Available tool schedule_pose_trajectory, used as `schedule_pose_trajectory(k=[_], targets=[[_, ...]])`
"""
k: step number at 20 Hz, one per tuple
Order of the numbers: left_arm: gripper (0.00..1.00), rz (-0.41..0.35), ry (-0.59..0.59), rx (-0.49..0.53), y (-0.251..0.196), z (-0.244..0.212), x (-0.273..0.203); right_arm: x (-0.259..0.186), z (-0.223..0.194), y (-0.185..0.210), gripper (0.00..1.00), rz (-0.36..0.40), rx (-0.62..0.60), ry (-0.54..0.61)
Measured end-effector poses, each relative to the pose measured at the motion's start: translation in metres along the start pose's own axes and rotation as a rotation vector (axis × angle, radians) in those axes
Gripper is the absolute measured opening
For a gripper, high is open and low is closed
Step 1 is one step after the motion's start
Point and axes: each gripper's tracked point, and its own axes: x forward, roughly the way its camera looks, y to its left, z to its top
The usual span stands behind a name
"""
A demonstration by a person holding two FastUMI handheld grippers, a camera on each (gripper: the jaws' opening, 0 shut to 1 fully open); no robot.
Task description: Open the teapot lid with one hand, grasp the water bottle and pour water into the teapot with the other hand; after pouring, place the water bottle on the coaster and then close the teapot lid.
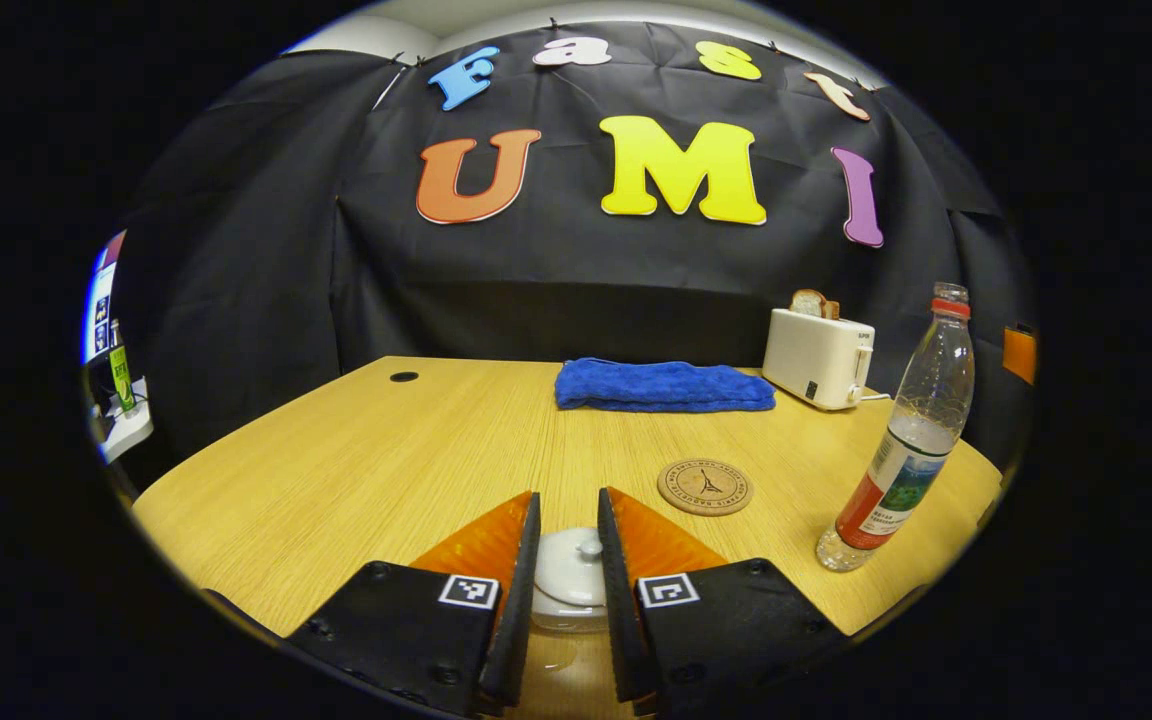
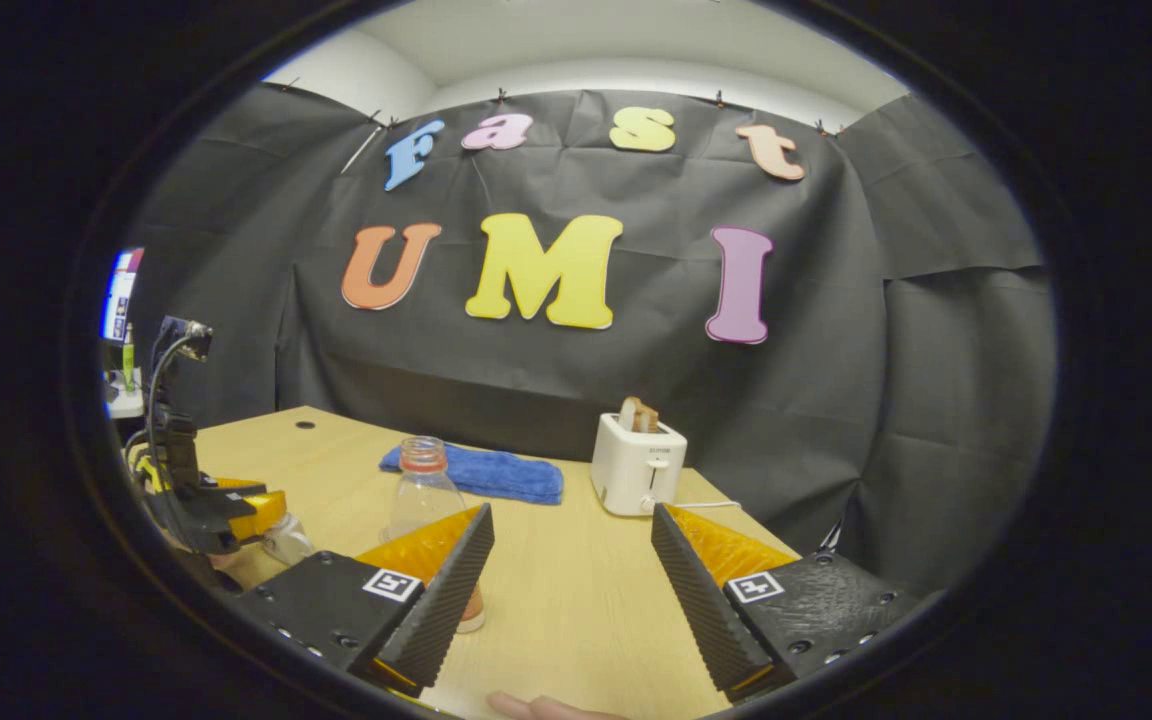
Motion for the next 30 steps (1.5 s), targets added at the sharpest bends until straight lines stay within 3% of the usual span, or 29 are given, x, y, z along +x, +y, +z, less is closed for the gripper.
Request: schedule_pose_trajectory(k=[3,8,9,10,19,25,27,30], targets=[[0.3,-0.005,-0.003,0.006,-0.004,0.001,0.001,-0.001,-0.001,0.006,0.95,0.01,-0.007,0.002],[0.06,-0.021,-0.017,0.021,-0.007,0.003,0.002,-0.001,-0.004,0.018,0.97,0.033,-0.014,0.015],[0.1,-0.017,-0.016,0.024,-0.005,0.004,0.001,-0.001,-0.004,0.022,0.97,0.044,-0.016,0.017],[0.04,-0.019,-0.014,0.016,-0.004,0.005,0.0,-0.002,-0.005,0.026,0.98,0.057,-0.016,0.018],[0.04,-0.026,-0.099,-0.016,0.012,0.06,-0.038,0.001,-0.023,0.088,0.98,0.222,0.033,0.053],[0.04,-0.058,-0.119,-0.062,0.032,0.086,-0.063,0.027,-0.05,0.108,0.95,0.195,0.097,0.077],[0.04,-0.08,-0.127,-0.036,0.034,0.092,-0.069,0.036,-0.048,0.117,0.97,0.208,0.07,0.067],[0.04,-0.071,-0.116,-0.025,0.045,0.093,-0.07,0.051,-0.044,0.11,0.97,0.16,0.027,0.03]])
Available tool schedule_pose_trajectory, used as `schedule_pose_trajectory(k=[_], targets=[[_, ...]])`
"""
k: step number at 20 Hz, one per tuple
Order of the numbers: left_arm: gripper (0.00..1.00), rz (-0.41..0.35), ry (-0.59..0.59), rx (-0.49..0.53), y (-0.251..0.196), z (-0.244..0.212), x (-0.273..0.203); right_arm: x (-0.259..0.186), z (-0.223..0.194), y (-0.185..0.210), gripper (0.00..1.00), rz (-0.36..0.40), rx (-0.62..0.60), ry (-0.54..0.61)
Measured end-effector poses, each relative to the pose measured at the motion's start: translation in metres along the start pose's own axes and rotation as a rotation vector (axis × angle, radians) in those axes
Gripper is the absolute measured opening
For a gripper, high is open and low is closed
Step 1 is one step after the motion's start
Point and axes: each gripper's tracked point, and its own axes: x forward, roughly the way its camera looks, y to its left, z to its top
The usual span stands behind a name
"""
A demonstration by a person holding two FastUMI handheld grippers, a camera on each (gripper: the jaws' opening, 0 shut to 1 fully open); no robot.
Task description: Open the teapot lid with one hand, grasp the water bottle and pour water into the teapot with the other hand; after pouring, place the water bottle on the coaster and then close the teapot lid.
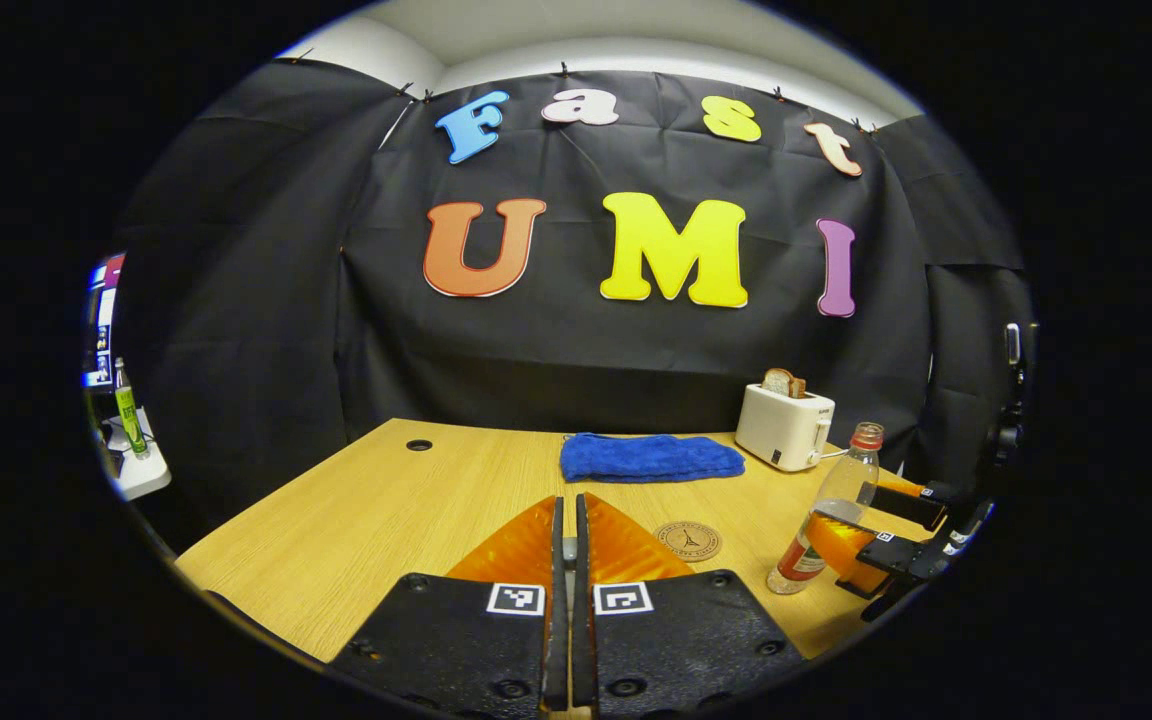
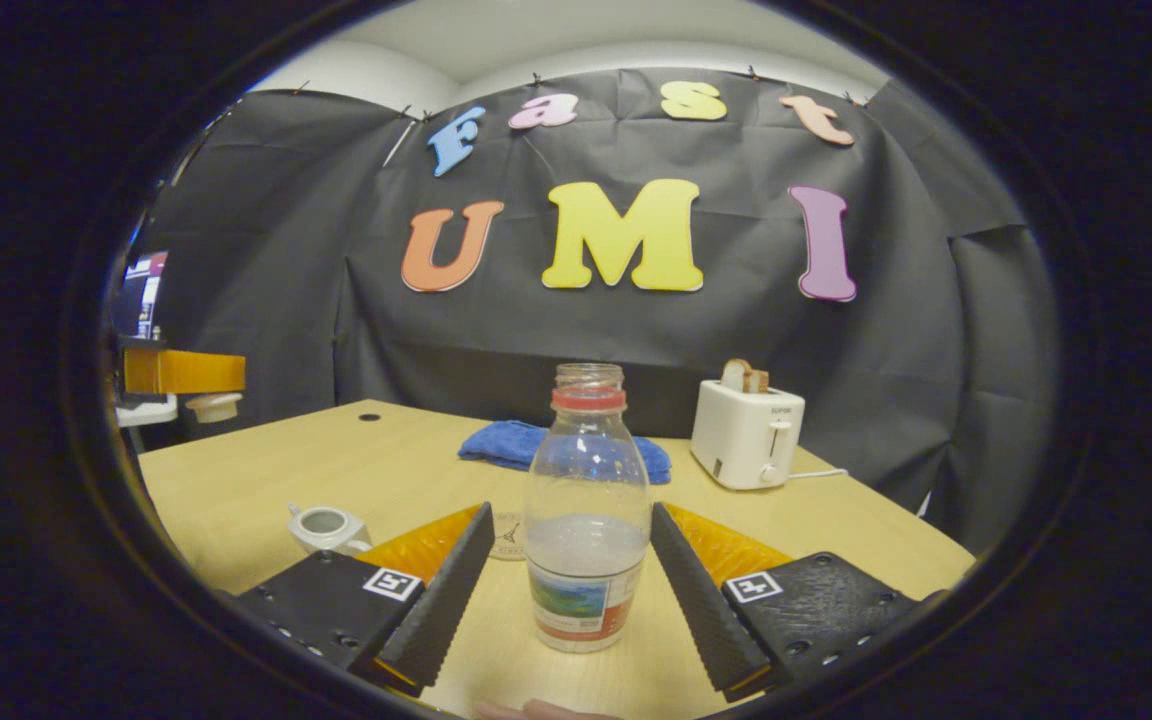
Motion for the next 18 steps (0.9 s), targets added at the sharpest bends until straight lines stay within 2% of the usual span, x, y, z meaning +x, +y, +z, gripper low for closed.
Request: schedule_pose_trajectory(k=[2,4,8,10,13,18], targets=[[0.04,-0.026,0.006,-0.027,-0.001,0.003,-0.002,0.007,-0.008,-0.001,0.94,-0.022,-0.01,0.028],[0.04,-0.038,0.002,-0.028,-0.001,0.005,-0.006,0.009,-0.011,0.003,0.97,-0.019,0.004,0.04],[0.04,-0.037,-0.002,-0.004,0.008,0.007,-0.009,0.008,-0.009,0.004,0.75,-0.029,-0.003,0.046],[0.04,-0.048,0.005,0.001,0.007,0.007,-0.012,0.004,-0.002,0.008,0.74,-0.033,-0.031,0.045],[0.04,-0.05,0.014,0.014,0.013,0.008,-0.014,-0.001,0.01,0.013,0.74,-0.059,-0.122,0.037],[0.04,-0.034,0.006,0.016,0.032,0.015,-0.022,0.004,0.008,0.021,0.72,-0.137,-0.354,0.09]])
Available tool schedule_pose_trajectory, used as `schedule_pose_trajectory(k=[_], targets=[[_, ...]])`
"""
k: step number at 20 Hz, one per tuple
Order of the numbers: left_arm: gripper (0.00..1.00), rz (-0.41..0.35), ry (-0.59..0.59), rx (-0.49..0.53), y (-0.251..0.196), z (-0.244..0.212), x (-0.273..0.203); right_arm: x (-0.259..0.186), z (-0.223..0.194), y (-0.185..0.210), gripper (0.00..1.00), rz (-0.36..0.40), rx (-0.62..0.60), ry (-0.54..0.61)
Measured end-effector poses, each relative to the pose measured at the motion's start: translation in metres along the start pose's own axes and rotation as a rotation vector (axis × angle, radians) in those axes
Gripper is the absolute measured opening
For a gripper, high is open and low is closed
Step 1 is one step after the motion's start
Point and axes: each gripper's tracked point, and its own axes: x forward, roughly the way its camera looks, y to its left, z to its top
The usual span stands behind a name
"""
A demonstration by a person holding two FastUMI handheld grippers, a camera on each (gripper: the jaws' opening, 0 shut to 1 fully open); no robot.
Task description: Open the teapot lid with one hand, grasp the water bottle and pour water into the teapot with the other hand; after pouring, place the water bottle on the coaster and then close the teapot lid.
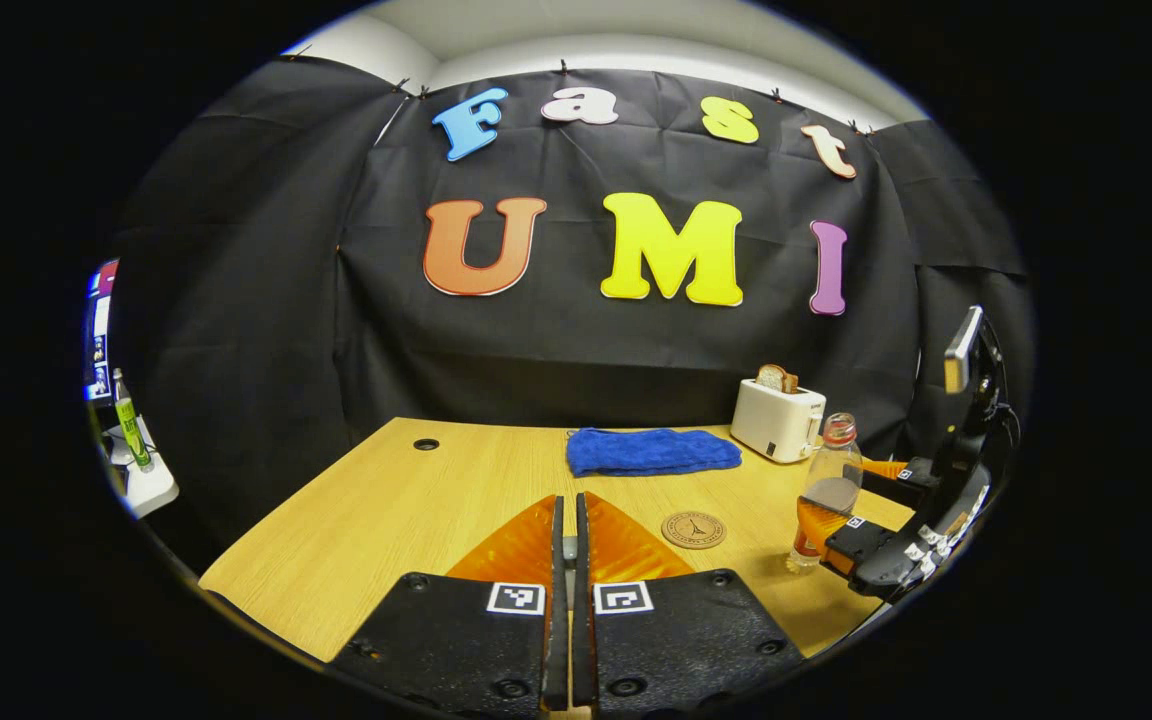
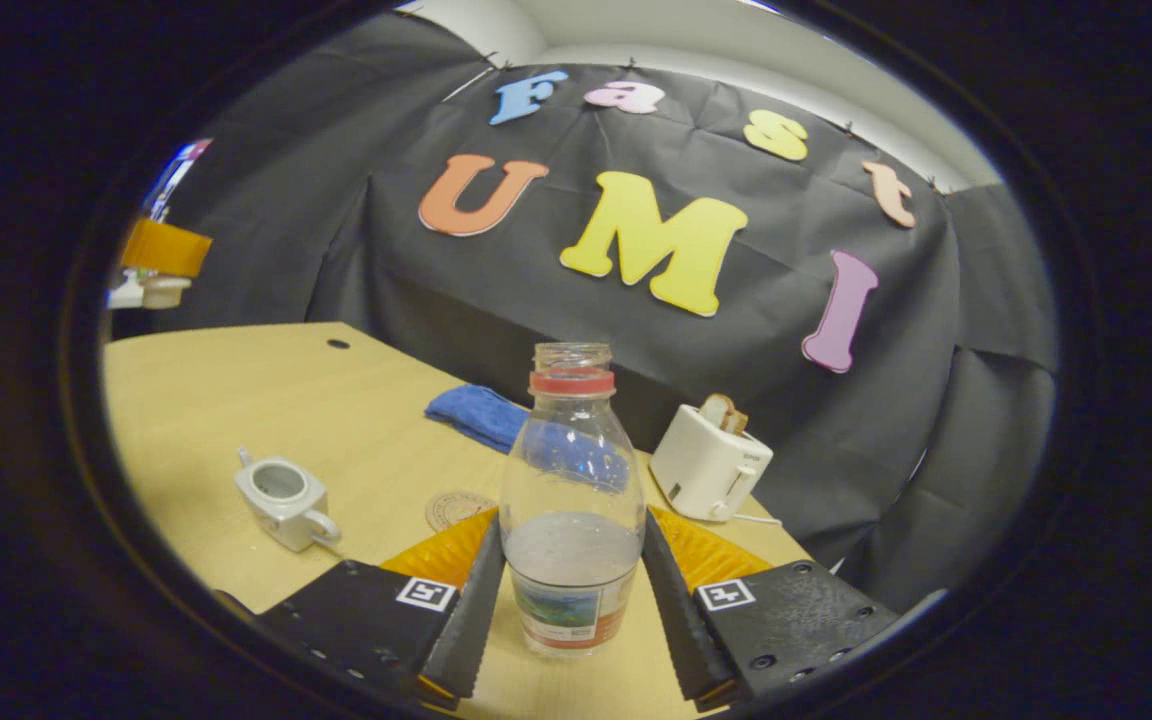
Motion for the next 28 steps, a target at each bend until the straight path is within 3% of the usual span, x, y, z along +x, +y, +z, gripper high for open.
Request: schedule_pose_trajectory(k=[7,14,28], targets=[[0.04,0.011,0.01,0.009,0.017,-0.002,0.0,0.001,-0.011,0.04,0.73,0.016,-0.329,0.072],[0.04,0.035,0.015,0.02,0.029,-0.003,-0.001,0.003,-0.009,0.048,0.73,-0.102,-0.731,0.003],[0.04,0.039,0.027,0.045,0.03,-0.006,0.0,0.001,0.015,0.065,0.73,-0.206,-1.141,-0.152]])
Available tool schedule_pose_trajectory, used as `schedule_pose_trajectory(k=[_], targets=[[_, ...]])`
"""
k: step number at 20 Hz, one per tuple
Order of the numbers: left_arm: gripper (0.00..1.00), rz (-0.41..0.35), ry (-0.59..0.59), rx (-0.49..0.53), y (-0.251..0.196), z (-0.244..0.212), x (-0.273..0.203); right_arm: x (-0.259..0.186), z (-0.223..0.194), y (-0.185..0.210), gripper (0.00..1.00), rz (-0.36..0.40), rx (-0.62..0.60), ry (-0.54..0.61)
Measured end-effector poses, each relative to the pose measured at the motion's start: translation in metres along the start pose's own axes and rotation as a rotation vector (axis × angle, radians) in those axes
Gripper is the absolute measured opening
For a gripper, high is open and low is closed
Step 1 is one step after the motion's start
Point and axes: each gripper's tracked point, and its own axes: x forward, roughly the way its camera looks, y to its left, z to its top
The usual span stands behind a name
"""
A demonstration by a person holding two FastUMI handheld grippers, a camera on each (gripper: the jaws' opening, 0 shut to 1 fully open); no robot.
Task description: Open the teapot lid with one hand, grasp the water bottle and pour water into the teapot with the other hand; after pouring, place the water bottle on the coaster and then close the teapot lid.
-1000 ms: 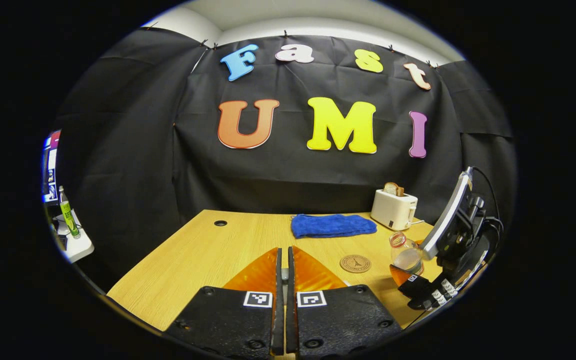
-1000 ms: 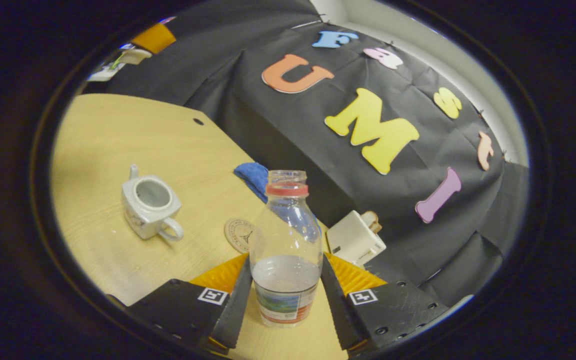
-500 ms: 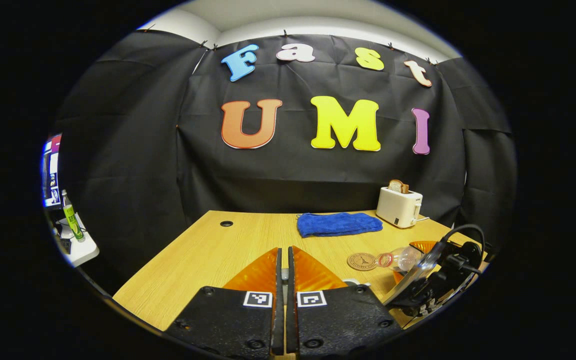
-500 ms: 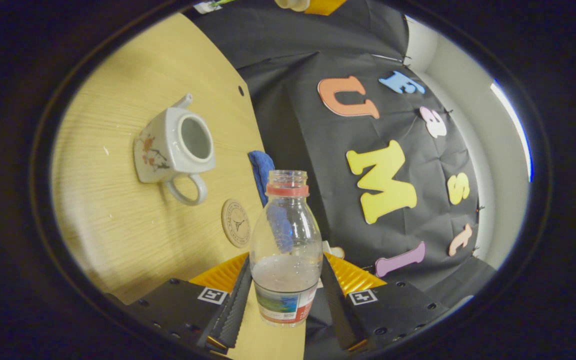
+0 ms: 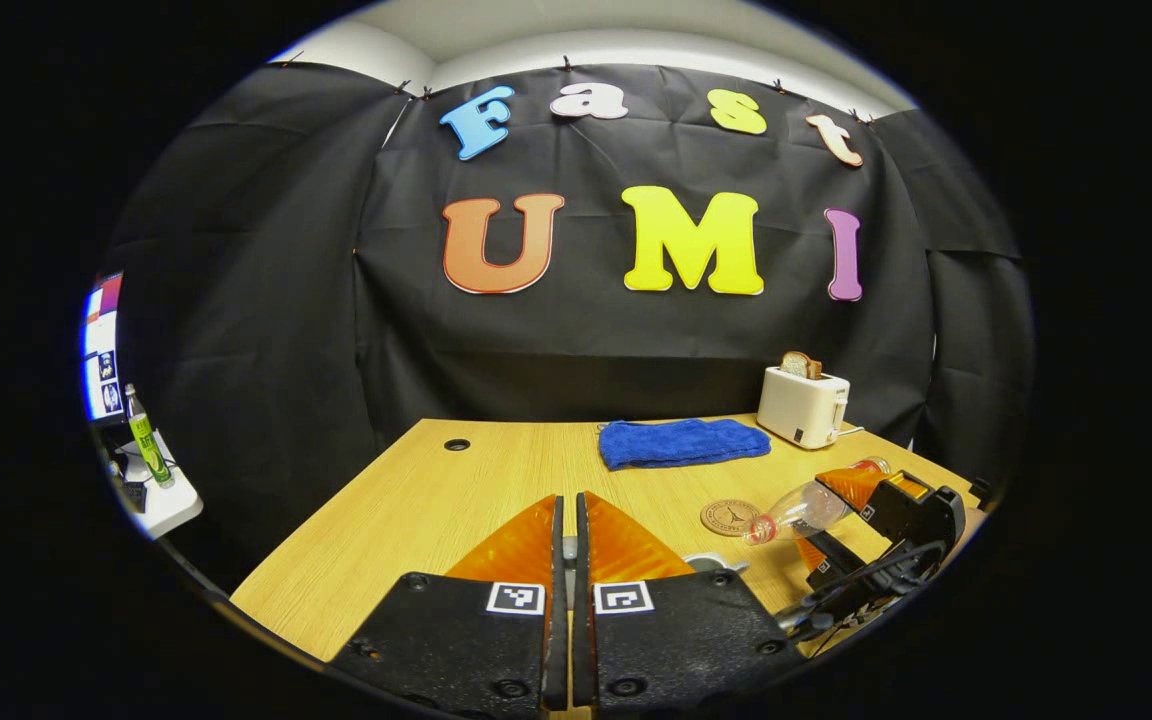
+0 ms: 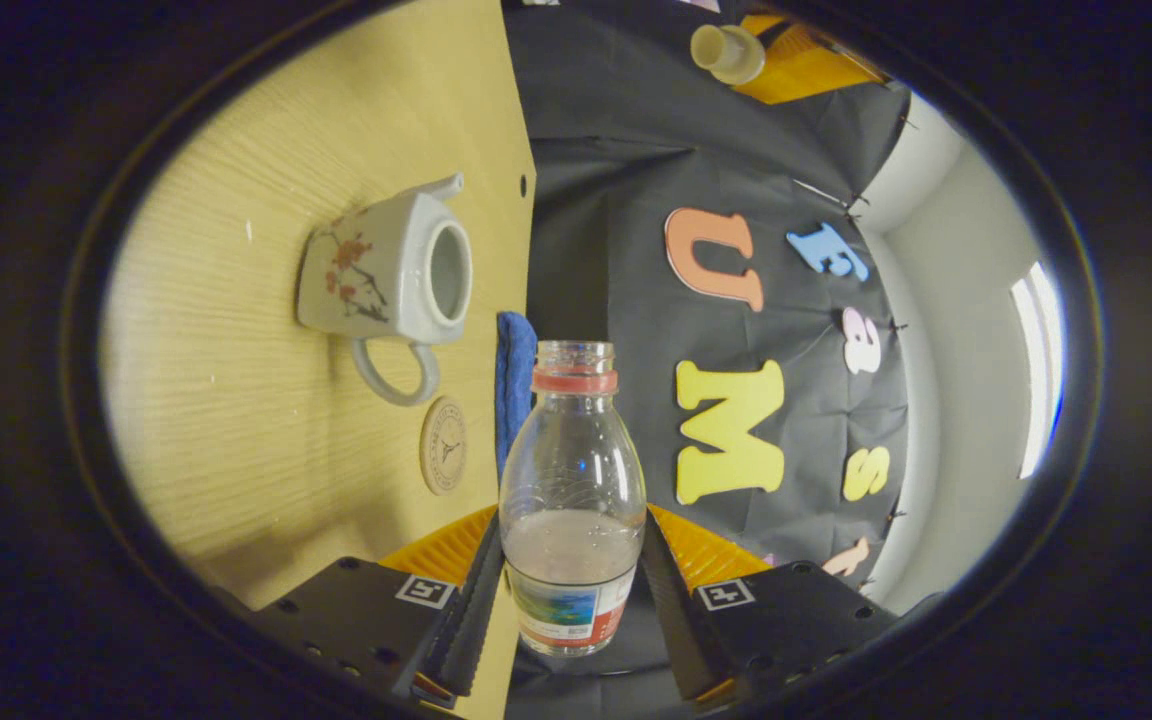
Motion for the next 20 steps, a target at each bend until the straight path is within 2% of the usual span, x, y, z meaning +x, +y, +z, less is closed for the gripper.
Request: schedule_pose_trajectory(k=[10,20], targets=[[0.04,-0.001,0.013,0.021,0.0,-0.003,-0.001,-0.004,0.019,-0.008,0.72,-0.063,-0.188,-0.079],[0.04,-0.002,0.021,0.039,-0.001,-0.005,-0.001,0.002,0.024,-0.004,0.74,-0.083,-0.293,-0.085]])
